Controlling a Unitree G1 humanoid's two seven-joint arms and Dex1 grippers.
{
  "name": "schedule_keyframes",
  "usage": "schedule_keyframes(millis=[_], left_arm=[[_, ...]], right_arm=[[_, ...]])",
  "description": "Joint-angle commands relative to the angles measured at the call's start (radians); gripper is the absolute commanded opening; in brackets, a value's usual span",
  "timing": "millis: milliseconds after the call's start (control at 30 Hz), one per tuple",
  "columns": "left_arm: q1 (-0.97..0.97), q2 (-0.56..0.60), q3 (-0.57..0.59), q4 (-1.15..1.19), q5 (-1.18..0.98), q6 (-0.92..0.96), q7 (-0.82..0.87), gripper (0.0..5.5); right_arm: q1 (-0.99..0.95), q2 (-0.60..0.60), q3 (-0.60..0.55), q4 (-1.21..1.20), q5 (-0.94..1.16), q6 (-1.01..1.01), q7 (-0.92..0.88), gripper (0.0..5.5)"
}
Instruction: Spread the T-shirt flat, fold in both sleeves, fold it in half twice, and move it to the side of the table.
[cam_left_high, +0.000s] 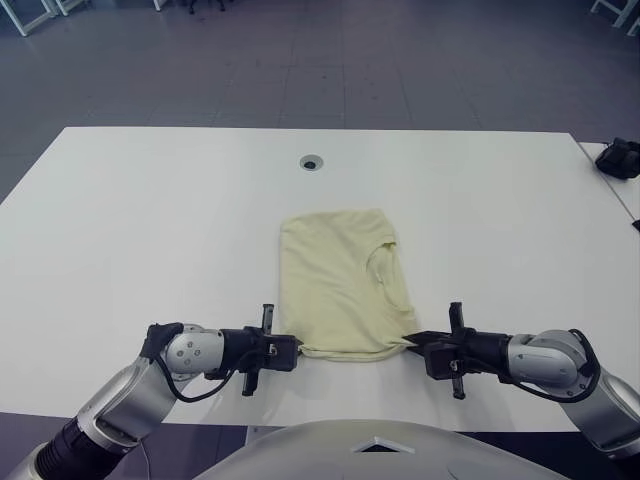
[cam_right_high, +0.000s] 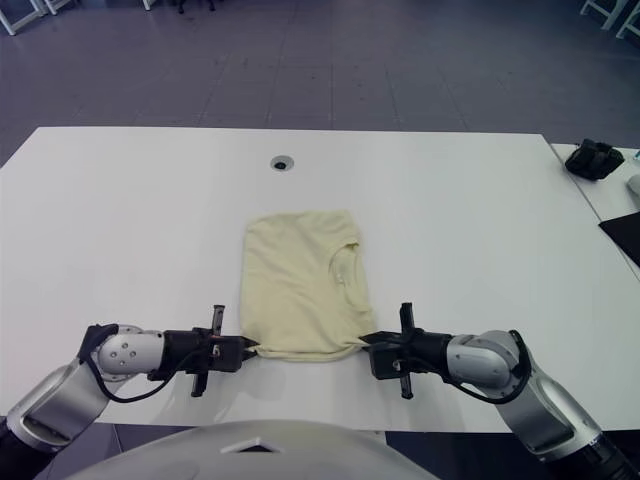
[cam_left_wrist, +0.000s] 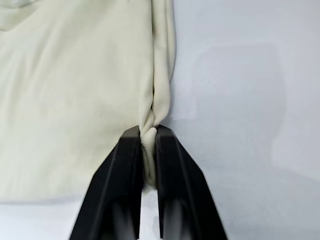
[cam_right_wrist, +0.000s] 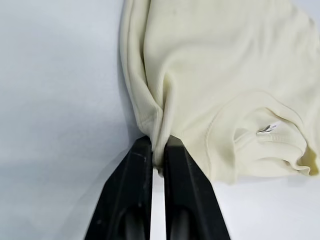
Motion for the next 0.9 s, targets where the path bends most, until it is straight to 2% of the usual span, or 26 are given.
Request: schedule_keyframes(millis=[33, 333, 500, 600, 767, 900], left_arm=[[-0.019, 0.008, 0.031, -0.024, -0.079, 0.071, -0.043, 0.18], [0.014, 0.094, 0.079, -0.086, -0.271, 0.185, -0.16, 0.17], [0.035, 0.16, 0.186, -0.101, -0.482, 0.271, -0.258, 0.17], [0.007, 0.158, 0.246, -0.089, -0.602, 0.333, -0.272, 0.17], [-0.119, 0.133, 0.326, -0.036, -0.775, 0.437, -0.255, 0.17], [-0.293, 0.107, 0.366, 0.068, -0.847, 0.492, -0.233, 0.17]], right_arm=[[-0.029, -0.008, -0.027, -0.031, 0.071, 0.06, 0.052, 0.12], [0.066, -0.085, -0.066, -0.163, 0.307, 0.251, 0.215, 0.11], [0.071, -0.092, -0.127, -0.196, 0.459, 0.385, 0.247, 0.11], [0.045, -0.087, -0.175, -0.218, 0.584, 0.477, 0.261, 0.11], [-0.102, -0.059, -0.246, -0.237, 0.806, 0.627, 0.242, 0.11], [-0.295, -0.026, -0.257, -0.144, 0.905, 0.707, 0.221, 0.11]])
